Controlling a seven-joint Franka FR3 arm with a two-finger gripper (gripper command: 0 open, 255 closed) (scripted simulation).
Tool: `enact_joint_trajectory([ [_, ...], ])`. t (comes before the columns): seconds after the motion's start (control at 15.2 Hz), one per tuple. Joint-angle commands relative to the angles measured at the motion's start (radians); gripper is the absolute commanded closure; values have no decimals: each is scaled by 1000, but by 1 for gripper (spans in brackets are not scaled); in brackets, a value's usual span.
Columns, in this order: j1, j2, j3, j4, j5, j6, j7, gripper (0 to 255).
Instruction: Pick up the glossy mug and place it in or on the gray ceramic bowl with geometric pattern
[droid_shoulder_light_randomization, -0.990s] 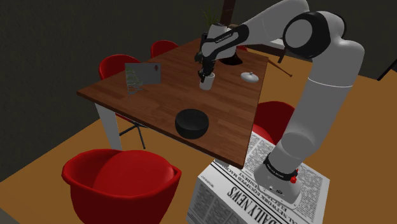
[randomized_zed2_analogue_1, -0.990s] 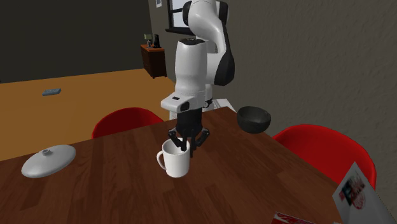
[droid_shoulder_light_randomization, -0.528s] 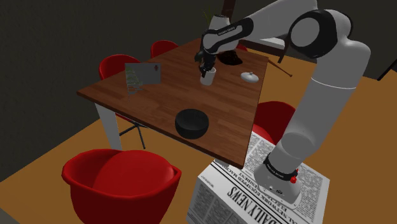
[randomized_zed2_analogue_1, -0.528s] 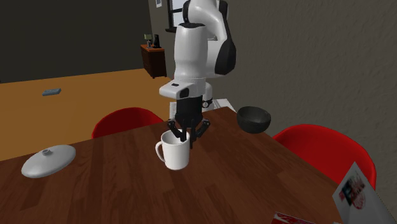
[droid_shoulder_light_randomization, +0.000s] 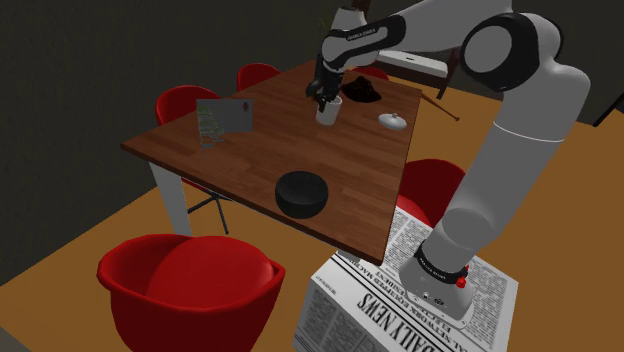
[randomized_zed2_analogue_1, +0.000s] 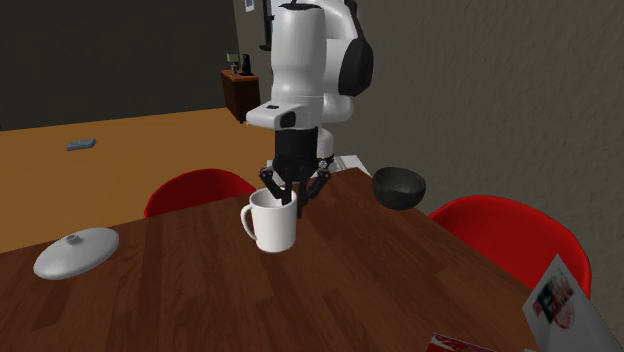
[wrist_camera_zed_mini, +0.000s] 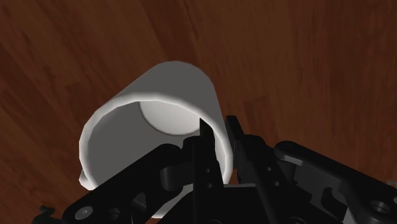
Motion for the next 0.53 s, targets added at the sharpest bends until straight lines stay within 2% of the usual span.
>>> enact_joint_trajectory([
  [0.0,1,-9,0,16,-2,-26,1,255],
  [0.46,2,-29,0,86,-5,-115,1,255],
])
